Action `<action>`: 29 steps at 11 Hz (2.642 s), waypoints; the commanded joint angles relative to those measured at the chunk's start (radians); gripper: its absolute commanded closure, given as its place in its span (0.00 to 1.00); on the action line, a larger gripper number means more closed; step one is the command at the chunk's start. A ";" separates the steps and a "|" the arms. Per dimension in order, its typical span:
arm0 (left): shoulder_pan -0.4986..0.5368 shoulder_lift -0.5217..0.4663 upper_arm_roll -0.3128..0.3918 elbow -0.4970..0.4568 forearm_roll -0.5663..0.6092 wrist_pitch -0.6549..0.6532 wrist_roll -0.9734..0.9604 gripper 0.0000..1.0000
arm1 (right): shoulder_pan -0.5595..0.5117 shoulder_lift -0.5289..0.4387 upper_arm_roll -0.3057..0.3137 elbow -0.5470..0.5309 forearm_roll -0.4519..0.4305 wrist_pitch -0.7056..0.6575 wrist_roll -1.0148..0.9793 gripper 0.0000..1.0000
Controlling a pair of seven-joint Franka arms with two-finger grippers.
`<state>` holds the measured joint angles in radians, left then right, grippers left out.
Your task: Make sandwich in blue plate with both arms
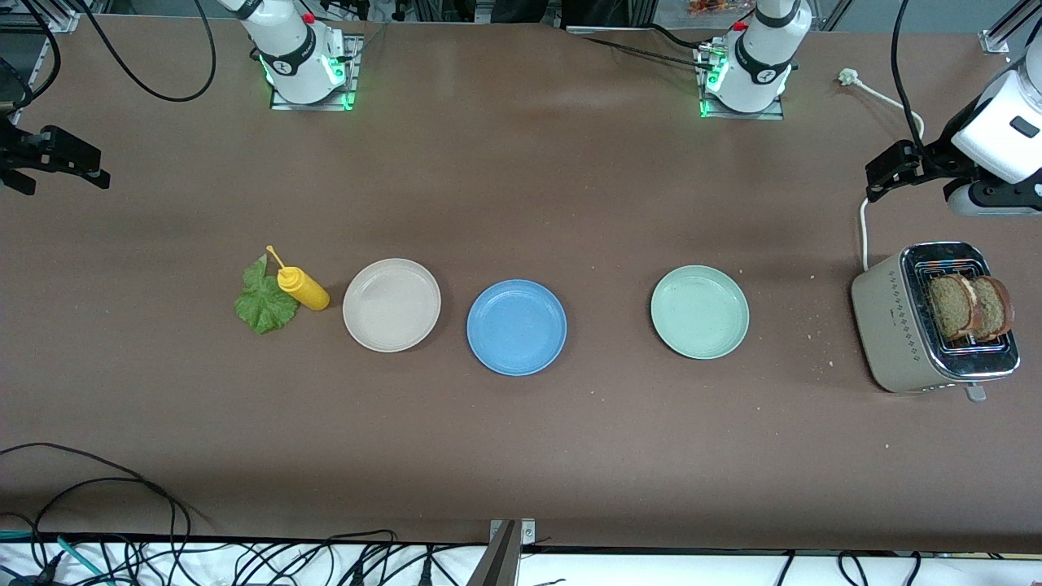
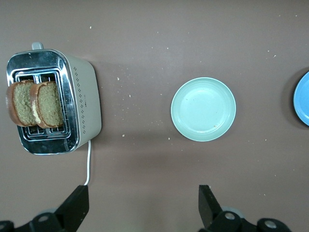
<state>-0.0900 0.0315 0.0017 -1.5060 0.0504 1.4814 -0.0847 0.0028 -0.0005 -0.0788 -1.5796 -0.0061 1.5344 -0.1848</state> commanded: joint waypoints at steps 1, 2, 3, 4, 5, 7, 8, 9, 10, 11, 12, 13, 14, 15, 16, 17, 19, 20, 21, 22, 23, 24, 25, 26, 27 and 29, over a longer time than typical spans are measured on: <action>-0.004 0.007 0.004 0.027 -0.014 -0.023 0.025 0.00 | 0.000 -0.030 0.002 -0.012 0.017 -0.016 0.042 0.00; -0.004 0.007 0.004 0.027 -0.014 -0.023 0.023 0.00 | -0.001 -0.024 -0.001 -0.007 0.014 -0.005 0.050 0.00; -0.002 0.007 0.004 0.027 -0.014 -0.023 0.023 0.00 | 0.000 -0.013 0.001 0.007 0.014 -0.010 0.051 0.00; -0.002 0.007 0.004 0.027 -0.014 -0.023 0.023 0.00 | 0.003 -0.015 0.004 0.007 0.014 -0.014 0.059 0.00; -0.002 0.007 0.004 0.027 -0.014 -0.023 0.025 0.00 | 0.006 -0.015 0.004 0.007 0.014 -0.011 0.059 0.00; 0.000 0.007 0.006 0.027 -0.014 -0.023 0.025 0.00 | 0.005 -0.015 0.002 0.007 0.015 -0.010 0.059 0.00; 0.000 0.007 0.006 0.027 -0.014 -0.023 0.025 0.00 | 0.006 -0.015 0.002 0.007 0.014 -0.010 0.059 0.00; 0.000 0.007 0.006 0.026 -0.014 -0.024 0.025 0.00 | 0.006 -0.015 0.011 0.007 0.014 -0.014 0.061 0.00; 0.000 0.007 0.006 0.027 -0.014 -0.024 0.025 0.00 | 0.006 -0.015 0.013 0.007 0.012 -0.011 0.061 0.00; 0.000 0.007 0.006 0.027 -0.014 -0.024 0.025 0.00 | 0.005 -0.015 0.011 0.007 0.012 -0.010 0.061 0.00; 0.000 0.007 0.006 0.026 -0.014 -0.024 0.023 0.00 | 0.005 -0.015 0.011 0.007 0.012 -0.010 0.061 0.00; 0.000 0.007 0.006 0.026 -0.014 -0.024 0.025 0.00 | 0.005 -0.015 0.011 0.007 0.012 -0.010 0.061 0.00; 0.000 0.007 0.006 0.026 -0.014 -0.024 0.025 0.00 | 0.005 -0.015 0.013 0.007 0.012 -0.011 0.061 0.00; 0.000 0.007 0.006 0.026 -0.014 -0.024 0.025 0.00 | 0.005 -0.015 0.011 0.007 0.012 -0.010 0.061 0.00; 0.000 0.007 0.006 0.026 -0.014 -0.024 0.025 0.00 | 0.005 -0.015 0.011 0.007 0.012 -0.010 0.061 0.00; 0.001 0.007 0.006 0.026 -0.014 -0.024 0.025 0.00 | 0.005 -0.015 0.011 0.007 0.012 -0.010 0.061 0.00; 0.001 0.007 0.006 0.026 -0.014 -0.026 0.025 0.00 | 0.005 -0.015 0.011 0.007 0.012 -0.010 0.061 0.00; 0.001 0.007 0.006 0.026 -0.014 -0.027 0.025 0.00 | 0.005 -0.015 0.011 0.007 0.012 -0.011 0.061 0.00; 0.001 0.007 0.006 0.026 -0.014 -0.029 0.025 0.00 | 0.005 -0.015 0.011 0.007 0.012 -0.011 0.061 0.00; 0.004 0.007 0.008 0.026 -0.017 -0.029 0.025 0.00 | 0.005 -0.015 0.011 0.007 0.014 -0.011 0.061 0.00; 0.010 0.007 0.008 0.026 -0.023 -0.041 0.025 0.00 | 0.005 -0.015 0.011 0.007 0.014 -0.013 0.061 0.00; 0.010 0.007 0.009 0.027 -0.024 -0.047 0.025 0.00 | 0.005 -0.015 0.011 0.007 0.012 -0.013 0.061 0.00; 0.010 0.007 0.008 0.026 -0.024 -0.049 0.025 0.00 | 0.005 -0.015 0.011 0.007 0.014 -0.013 0.061 0.00; 0.010 0.007 0.009 0.027 -0.026 -0.058 0.026 0.00 | 0.005 -0.015 0.011 0.007 0.014 -0.013 0.061 0.00; 0.010 0.007 0.009 0.027 -0.027 -0.062 0.026 0.00 | 0.005 -0.015 0.011 0.007 0.012 -0.013 0.062 0.00; 0.010 0.007 0.009 0.026 -0.032 -0.062 0.026 0.00 | 0.005 -0.015 0.011 0.007 0.012 -0.014 0.061 0.00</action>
<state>-0.0842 0.0317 0.0070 -1.5060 0.0504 1.4440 -0.0839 0.0069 -0.0077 -0.0682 -1.5797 -0.0056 1.5321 -0.1348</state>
